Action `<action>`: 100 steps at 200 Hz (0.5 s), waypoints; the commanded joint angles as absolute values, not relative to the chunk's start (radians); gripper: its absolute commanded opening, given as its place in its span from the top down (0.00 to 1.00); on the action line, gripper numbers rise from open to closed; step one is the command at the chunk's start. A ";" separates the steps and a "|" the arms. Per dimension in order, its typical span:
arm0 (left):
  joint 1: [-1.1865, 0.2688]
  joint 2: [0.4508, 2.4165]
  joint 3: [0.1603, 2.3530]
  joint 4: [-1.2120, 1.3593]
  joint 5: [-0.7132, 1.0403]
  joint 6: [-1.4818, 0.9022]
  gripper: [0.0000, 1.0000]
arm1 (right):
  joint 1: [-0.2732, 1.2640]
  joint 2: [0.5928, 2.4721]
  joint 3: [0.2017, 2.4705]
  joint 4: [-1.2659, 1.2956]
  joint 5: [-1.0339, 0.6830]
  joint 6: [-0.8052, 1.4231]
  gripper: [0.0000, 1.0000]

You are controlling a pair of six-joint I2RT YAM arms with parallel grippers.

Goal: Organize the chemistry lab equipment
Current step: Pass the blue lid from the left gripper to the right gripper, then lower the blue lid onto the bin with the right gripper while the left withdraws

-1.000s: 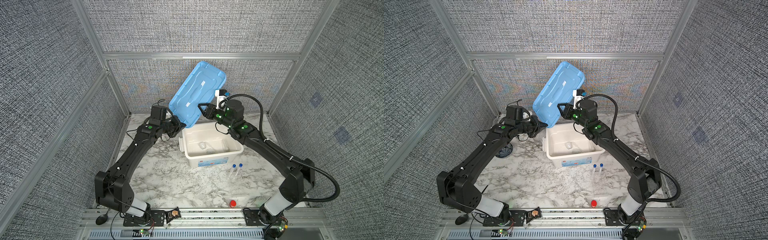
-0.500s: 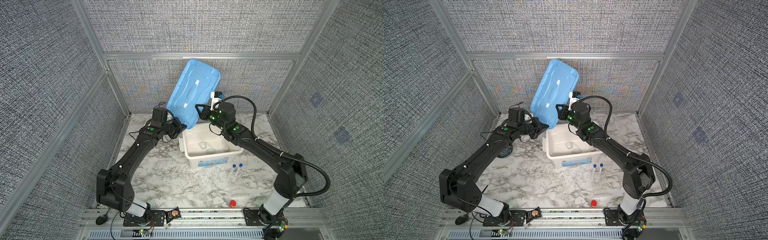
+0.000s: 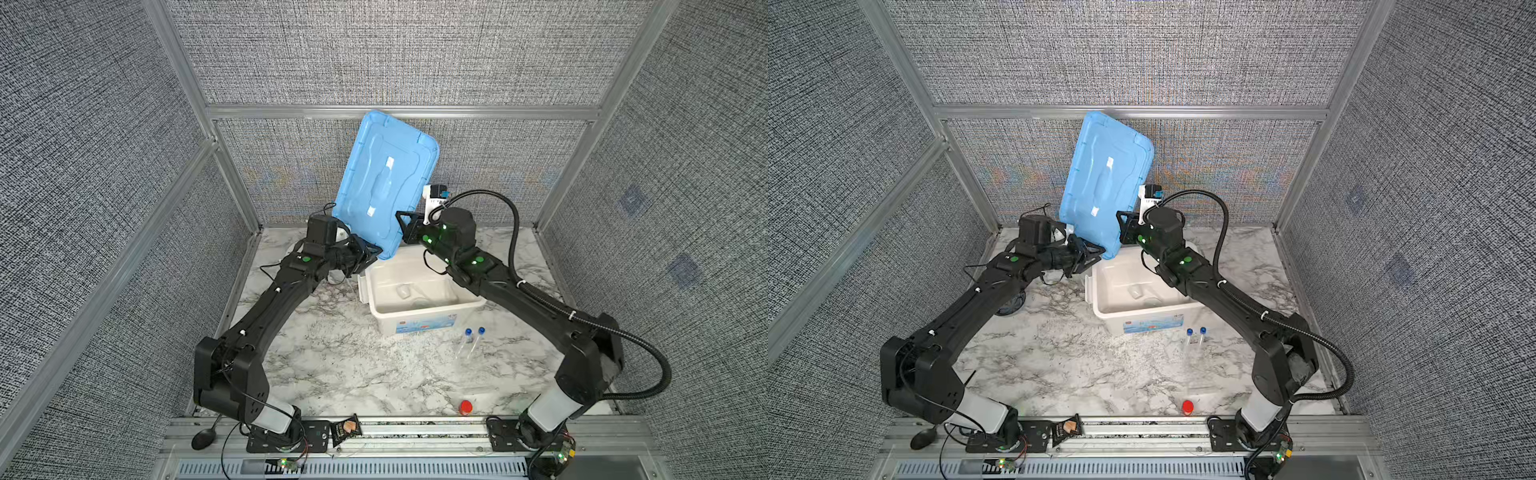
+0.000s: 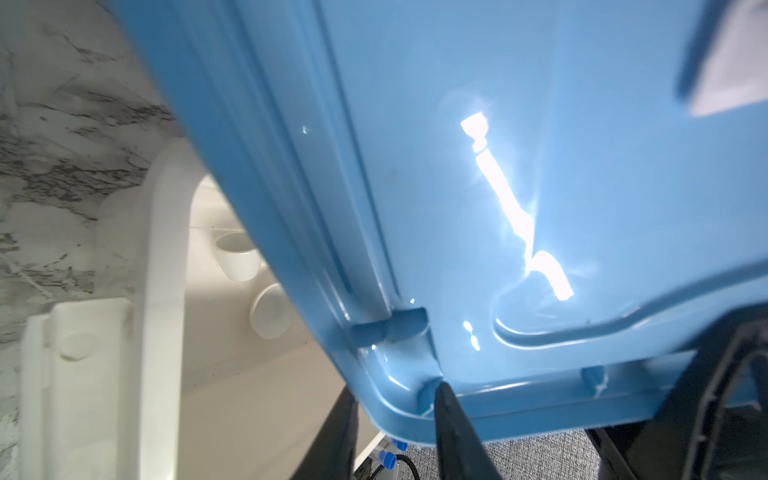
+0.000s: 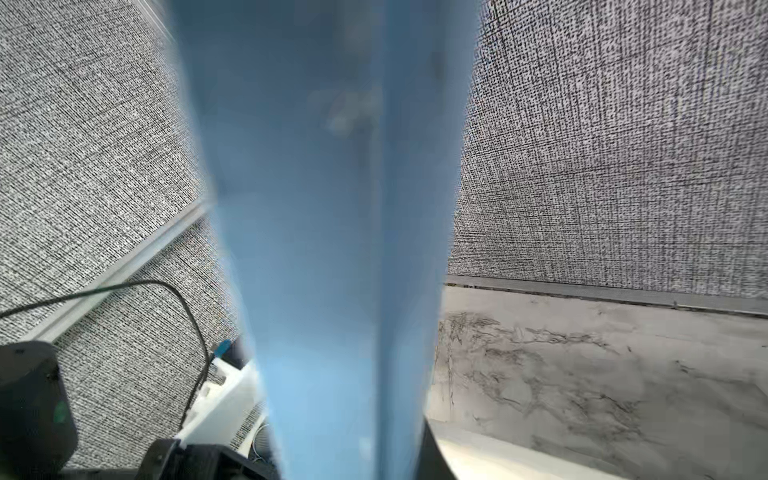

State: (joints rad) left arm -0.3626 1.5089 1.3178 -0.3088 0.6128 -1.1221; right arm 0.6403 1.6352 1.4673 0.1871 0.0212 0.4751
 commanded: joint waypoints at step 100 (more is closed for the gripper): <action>-0.302 1.295 1.285 -0.495 0.561 -0.926 0.08 | 0.622 1.280 1.393 -0.152 0.219 -0.429 0.89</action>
